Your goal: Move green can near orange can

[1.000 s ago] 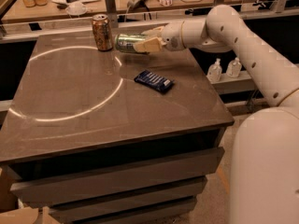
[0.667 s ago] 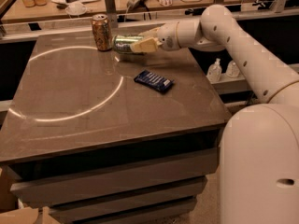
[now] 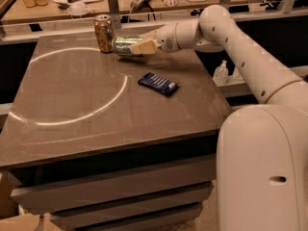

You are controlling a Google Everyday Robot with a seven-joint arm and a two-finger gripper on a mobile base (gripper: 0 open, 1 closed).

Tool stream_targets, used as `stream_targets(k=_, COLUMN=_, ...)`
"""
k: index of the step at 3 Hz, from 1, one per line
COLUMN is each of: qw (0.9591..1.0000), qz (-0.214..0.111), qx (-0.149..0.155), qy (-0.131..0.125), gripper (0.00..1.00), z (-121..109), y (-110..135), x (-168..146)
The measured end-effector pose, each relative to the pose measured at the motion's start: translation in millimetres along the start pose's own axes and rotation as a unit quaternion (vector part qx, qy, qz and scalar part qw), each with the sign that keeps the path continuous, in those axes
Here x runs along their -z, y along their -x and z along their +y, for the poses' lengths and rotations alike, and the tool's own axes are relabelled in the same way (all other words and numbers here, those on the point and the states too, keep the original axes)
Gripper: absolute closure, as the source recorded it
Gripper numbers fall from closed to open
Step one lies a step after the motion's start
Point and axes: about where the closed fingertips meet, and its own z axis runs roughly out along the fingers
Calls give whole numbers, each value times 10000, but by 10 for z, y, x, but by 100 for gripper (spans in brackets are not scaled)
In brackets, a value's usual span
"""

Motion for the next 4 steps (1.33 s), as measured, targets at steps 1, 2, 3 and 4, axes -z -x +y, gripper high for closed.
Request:
stream_targets(k=1, qw=10000, qz=-15, qx=-62, qy=-9, gripper=15, z=42, y=3, x=-64)
stream_targets(k=2, qw=9999, qz=-65, qx=-120, qy=-16, gripper=0, z=115, y=-1, x=-116)
stream_targets(k=3, qw=9999, qz=-101, qx=-137, qy=-33, gripper=0, z=185, y=-12, x=-124)
stream_targets(k=4, qw=9997, qz=-170, qx=-134, qy=-90, gripper=0, z=243, y=-28, x=-59)
